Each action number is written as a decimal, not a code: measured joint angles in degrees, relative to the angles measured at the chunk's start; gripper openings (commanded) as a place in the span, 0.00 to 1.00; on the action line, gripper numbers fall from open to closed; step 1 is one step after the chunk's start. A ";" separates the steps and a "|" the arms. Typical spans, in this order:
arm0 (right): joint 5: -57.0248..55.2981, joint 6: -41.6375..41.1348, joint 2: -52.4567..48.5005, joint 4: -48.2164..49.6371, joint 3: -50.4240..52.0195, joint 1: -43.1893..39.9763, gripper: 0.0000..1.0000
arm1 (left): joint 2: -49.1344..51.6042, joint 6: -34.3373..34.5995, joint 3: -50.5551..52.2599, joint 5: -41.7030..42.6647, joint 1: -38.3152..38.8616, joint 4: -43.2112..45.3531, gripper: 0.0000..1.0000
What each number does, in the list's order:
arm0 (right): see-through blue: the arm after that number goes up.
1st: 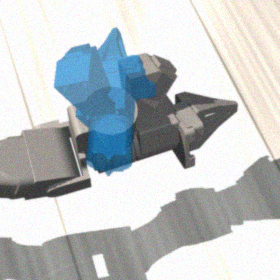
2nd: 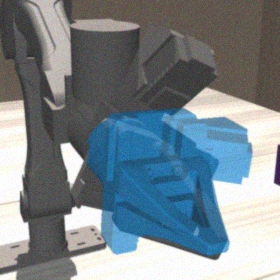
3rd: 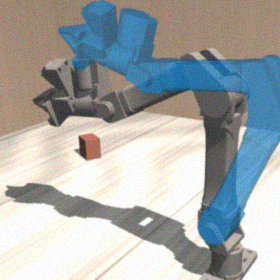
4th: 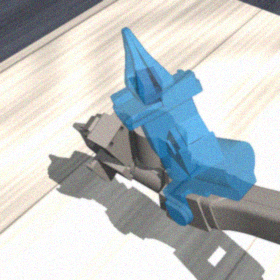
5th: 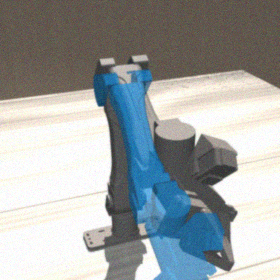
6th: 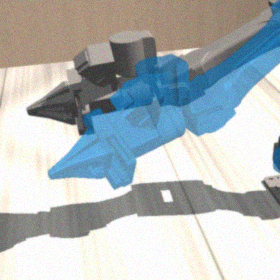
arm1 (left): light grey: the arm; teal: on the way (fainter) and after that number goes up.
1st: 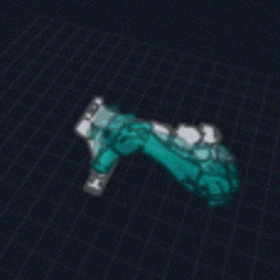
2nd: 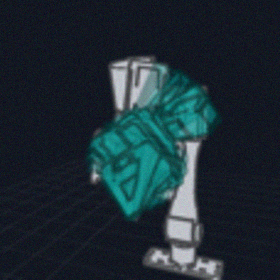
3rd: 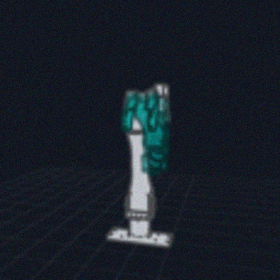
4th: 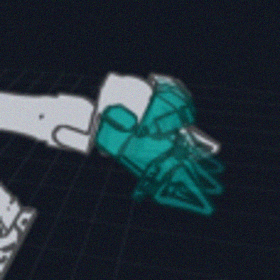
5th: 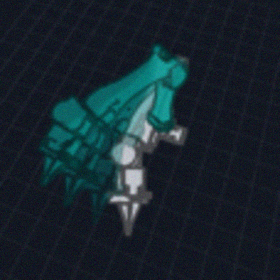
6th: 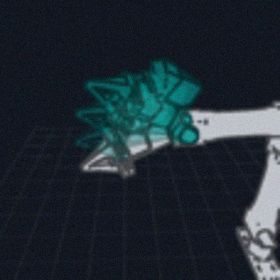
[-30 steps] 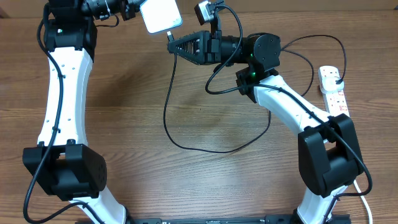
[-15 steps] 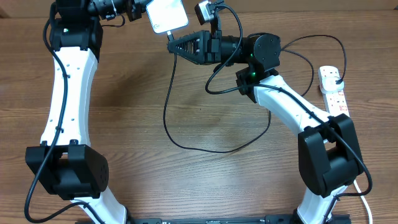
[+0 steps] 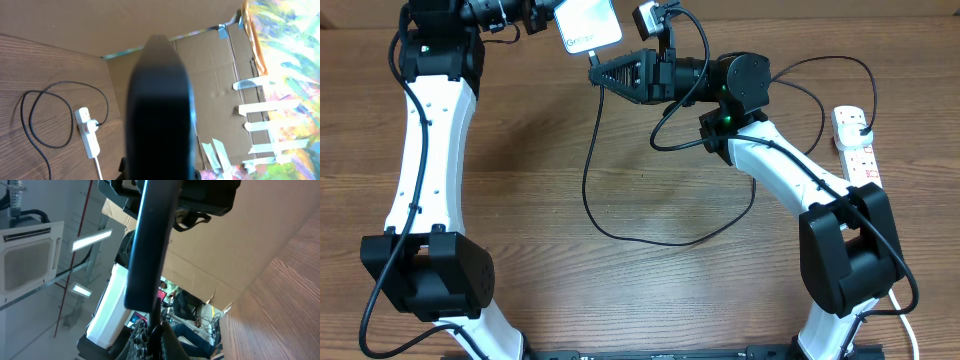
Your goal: Plug charger to phone and switch on socket
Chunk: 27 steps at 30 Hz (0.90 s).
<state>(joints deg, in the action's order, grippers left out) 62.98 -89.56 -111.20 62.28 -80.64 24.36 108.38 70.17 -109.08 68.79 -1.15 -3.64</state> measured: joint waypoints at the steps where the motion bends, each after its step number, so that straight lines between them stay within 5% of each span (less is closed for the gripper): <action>1: -0.02 0.04 0.00 0.02 0.00 0.00 0.04 | 0.00 -0.02 0.00 0.07 0.00 0.00 0.04; 27: 1.46 0.87 0.00 -0.04 0.00 0.00 0.04 | 0.00 -1.75 0.00 2.40 0.00 0.20 0.04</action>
<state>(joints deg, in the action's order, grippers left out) 64.45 -88.68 -111.20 62.24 -80.64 24.36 108.38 68.42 -109.08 71.20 -1.15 -3.44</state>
